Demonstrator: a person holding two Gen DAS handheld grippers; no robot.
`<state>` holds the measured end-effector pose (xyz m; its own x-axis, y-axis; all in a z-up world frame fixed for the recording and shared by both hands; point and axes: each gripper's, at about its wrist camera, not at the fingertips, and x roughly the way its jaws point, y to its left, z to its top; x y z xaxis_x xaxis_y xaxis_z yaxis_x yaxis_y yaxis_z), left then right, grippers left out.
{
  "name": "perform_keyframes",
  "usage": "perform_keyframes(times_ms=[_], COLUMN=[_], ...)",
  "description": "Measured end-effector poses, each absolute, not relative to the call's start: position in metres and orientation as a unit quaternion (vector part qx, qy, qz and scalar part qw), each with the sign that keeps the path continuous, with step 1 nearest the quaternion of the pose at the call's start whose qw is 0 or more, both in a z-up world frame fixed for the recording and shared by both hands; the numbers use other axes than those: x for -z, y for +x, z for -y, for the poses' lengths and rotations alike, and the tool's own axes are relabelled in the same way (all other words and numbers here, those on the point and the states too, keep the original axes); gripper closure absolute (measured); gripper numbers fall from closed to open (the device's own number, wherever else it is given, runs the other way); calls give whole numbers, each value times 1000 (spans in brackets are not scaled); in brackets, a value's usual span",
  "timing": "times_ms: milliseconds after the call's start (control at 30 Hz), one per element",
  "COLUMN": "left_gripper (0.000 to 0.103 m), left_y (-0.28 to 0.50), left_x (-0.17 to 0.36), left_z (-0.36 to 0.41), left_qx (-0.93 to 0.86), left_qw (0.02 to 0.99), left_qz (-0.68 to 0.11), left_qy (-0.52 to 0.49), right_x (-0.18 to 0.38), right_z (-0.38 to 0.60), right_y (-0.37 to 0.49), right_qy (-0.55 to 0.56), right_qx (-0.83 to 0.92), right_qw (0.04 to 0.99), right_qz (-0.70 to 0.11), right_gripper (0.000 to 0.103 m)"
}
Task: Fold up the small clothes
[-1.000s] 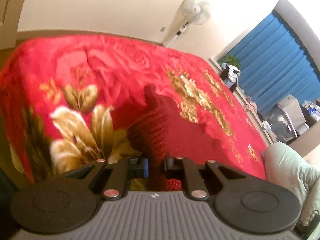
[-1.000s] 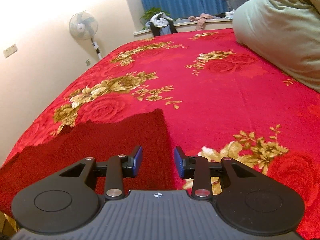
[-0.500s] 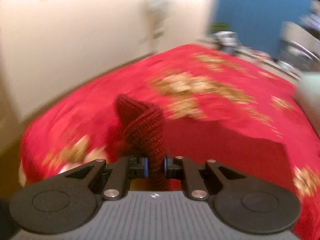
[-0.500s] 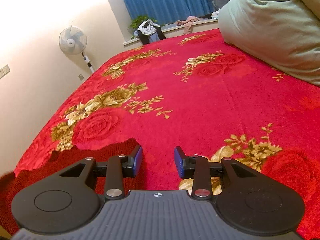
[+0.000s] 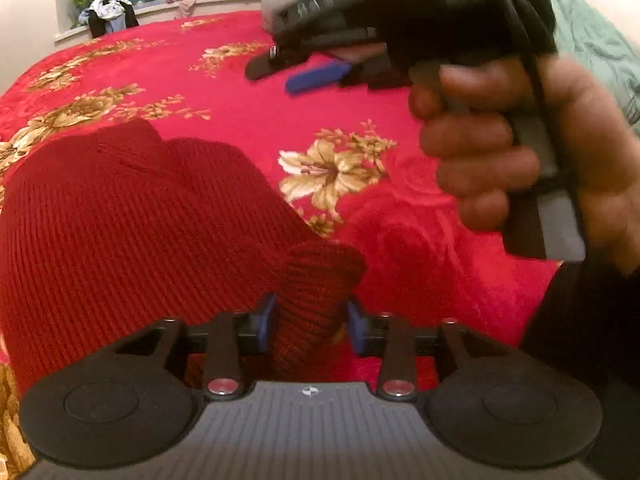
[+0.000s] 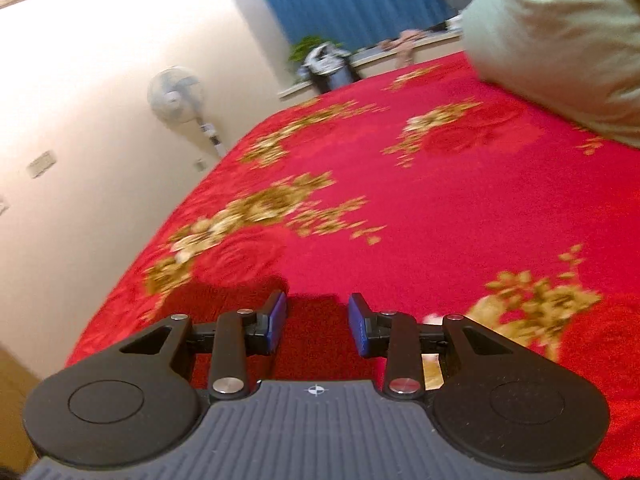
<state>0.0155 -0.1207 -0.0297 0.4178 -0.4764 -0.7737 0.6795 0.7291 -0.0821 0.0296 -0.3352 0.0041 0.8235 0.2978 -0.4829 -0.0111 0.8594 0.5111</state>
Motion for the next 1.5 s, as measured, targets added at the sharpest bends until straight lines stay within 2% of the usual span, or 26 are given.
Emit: perform_keyframes(times_ms=[33,133,367,433,467,600,667,733,800,867,900,967,1033,1067,1100,1133,1233,1267,1300,1333,1400,1500], left_gripper=[49,49,49,47,46,44,43,42,37,36,36,36,36,36,34,27,17,14,14,14,14,16], left_y=[23,33,52,62,68,77,84,92,104,116,123,135,141,143,144,144,136,137,138,139,142,150], left_x=[24,0,-38,-42,-43,-47,-44,-39,-32,-24,-20,-11,0,10,24,34,39,41,43,44,39,27], left_z=[110,62,-34,-47,-53,-61,-59,-52,-42,-34,-31,-29,-32,-35,-38,-36,-13,-11,-10,-12,-18,-38], left_qx=[354,356,262,242,238,243,253,267,283,291,293,305,309,308,307,300,304,305,305,307,309,293], left_qw=[832,839,886,892,894,892,888,882,874,867,863,854,852,850,846,844,843,840,838,837,839,853], left_qz=[-415,-408,-375,-373,-372,-374,-377,-379,-386,-393,-399,-409,-411,-417,-427,-434,-414,-415,-418,-418,-420,-419], left_qy=[101,53,76,78,77,79,79,81,85,97,101,100,101,93,84,94,164,167,171,172,158,102], right_x=[-1,8,35,33,30,0,-10,-5,18,27,25,18,17,19,21,25,36,41,46,48,45,34], right_z=[331,313,257,249,249,284,310,327,340,345,345,342,335,328,319,313,284,274,264,258,252,271], right_y=[31,40,50,46,44,24,9,4,7,5,3,-1,-5,-3,1,6,16,19,21,21,15,3], right_qy=[257,247,172,157,162,236,277,262,264,275,278,281,285,284,278,269,226,204,180,161,145,180], right_qx=[-105,-153,-186,-194,-199,-213,-197,-137,-93,-83,-86,-105,-127,-142,-158,-171,-199,-204,-205,-207,-212,-209], right_qw=[914,897,877,880,879,887,891,901,882,877,881,890,890,887,884,882,873,871,871,872,876,875], right_qz=[-297,-334,-409,-404,-401,-335,-303,-319,-378,-385,-373,-344,-334,-335,-341,-348,-383,-397,-408,-413,-409,-397], right_gripper=[60,56,56,77,83,93,103,103,103,103,99,98,71,48,42,43,44,47,65,77,84,85])
